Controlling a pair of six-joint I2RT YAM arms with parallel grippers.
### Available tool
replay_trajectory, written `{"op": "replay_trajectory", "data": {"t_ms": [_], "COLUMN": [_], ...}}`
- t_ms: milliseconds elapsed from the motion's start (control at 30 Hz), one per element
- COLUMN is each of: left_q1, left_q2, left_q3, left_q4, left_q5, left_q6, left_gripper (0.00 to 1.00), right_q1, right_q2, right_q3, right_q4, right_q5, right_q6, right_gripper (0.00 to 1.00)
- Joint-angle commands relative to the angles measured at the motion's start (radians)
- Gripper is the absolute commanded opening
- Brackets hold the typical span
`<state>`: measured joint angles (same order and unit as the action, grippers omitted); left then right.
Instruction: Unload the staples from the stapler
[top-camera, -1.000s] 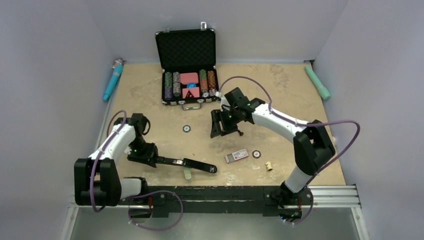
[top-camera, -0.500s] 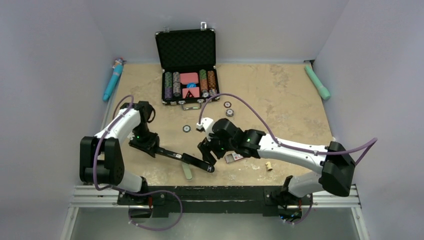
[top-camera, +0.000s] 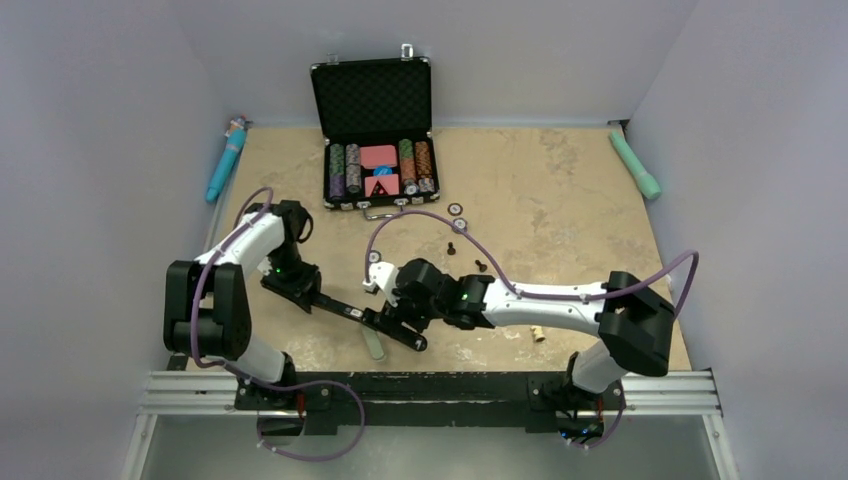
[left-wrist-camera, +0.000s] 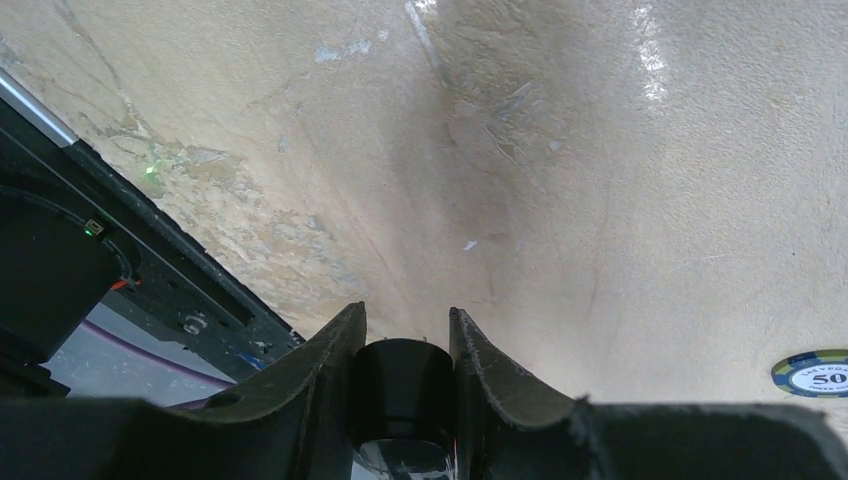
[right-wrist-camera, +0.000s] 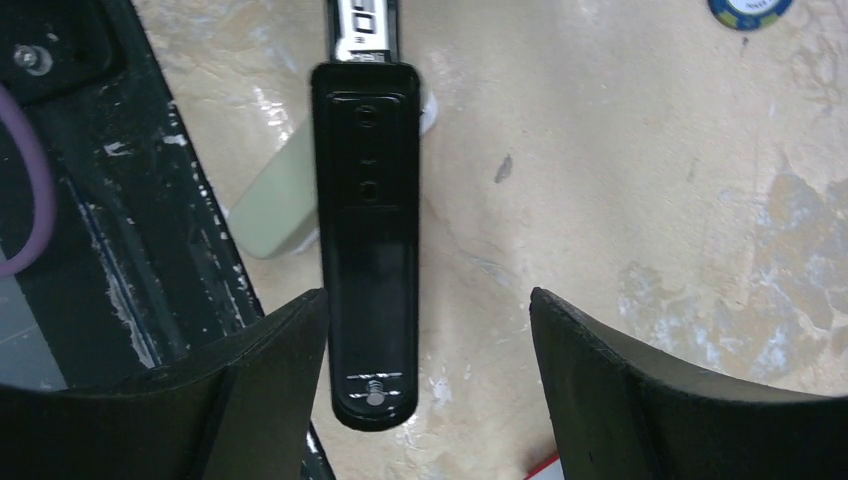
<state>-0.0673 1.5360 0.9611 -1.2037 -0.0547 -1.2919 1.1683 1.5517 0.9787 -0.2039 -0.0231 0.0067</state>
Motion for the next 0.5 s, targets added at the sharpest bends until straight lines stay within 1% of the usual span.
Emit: {"op": "replay_trajectory", "data": {"t_ms": [0, 333, 467], "left_q1": [-0.003, -0.003, -0.003], "left_q2": [-0.005, 0.001, 0.000], "left_q3": [0.015, 0.016, 0.018], "left_q4": [0.008, 0.016, 0.016], "left_q5": [-0.037, -0.040, -0.043], "left_q6": [0.050, 0.052, 0.053], "left_gripper": [0.00, 0.00, 0.00], "right_q1": [0.029, 0.030, 0.030], "right_q2": [0.001, 0.040, 0.093], "right_q3": [-0.006, -0.027, 0.013], "right_q4": [0.070, 0.077, 0.071], "right_q5": [0.022, -0.002, -0.002], "right_q6": [-0.033, -0.025, -0.001], "right_gripper": [0.75, 0.73, 0.73]}}
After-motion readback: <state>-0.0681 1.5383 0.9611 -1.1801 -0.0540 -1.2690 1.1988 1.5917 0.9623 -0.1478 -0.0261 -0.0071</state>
